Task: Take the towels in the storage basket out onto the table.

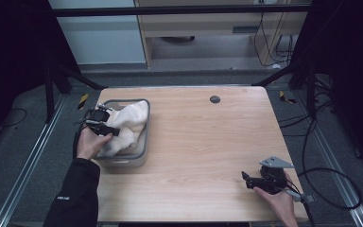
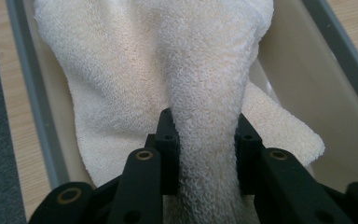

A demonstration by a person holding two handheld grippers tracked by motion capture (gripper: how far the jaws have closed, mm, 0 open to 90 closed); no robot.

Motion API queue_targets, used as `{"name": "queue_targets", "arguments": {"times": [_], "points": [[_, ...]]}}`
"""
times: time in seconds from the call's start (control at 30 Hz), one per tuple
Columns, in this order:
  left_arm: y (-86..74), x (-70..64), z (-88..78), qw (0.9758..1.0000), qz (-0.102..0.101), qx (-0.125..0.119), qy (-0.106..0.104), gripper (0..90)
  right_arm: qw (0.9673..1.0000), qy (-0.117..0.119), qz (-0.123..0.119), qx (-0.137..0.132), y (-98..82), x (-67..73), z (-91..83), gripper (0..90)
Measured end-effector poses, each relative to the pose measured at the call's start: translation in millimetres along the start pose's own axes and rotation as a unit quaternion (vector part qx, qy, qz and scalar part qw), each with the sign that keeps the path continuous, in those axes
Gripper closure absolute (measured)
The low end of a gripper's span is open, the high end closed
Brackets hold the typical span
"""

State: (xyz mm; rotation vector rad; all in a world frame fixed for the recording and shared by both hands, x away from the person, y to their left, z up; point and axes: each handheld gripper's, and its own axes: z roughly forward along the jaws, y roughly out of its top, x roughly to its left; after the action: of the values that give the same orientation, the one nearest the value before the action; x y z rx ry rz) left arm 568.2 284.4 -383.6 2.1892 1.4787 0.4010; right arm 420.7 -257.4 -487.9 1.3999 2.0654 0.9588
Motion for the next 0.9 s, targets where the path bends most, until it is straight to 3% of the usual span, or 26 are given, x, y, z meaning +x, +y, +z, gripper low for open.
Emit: {"name": "queue_targets", "arguments": {"times": [0.37, 0.67, 0.9], "points": [[3.2, -1.0, -32.7, 0.9993, 0.001, -0.037, -0.005, 69.6, 1.0000, -0.004, 0.001, -0.001, -0.8, -1.0, -0.3, 12.0], [12.0, -10.9, -64.4, 0.9976, 0.015, -0.068, -0.005, 69.6, 1.0000, -0.003, 0.002, -0.001, -0.5, -0.7, -0.5, 12.0], [19.7, -19.0, -80.7, 0.9965, 0.029, -0.078, -0.007, 69.6, 1.0000, -0.003, 0.002, -0.002, -0.5, -0.8, -0.6, 12.0]]}}
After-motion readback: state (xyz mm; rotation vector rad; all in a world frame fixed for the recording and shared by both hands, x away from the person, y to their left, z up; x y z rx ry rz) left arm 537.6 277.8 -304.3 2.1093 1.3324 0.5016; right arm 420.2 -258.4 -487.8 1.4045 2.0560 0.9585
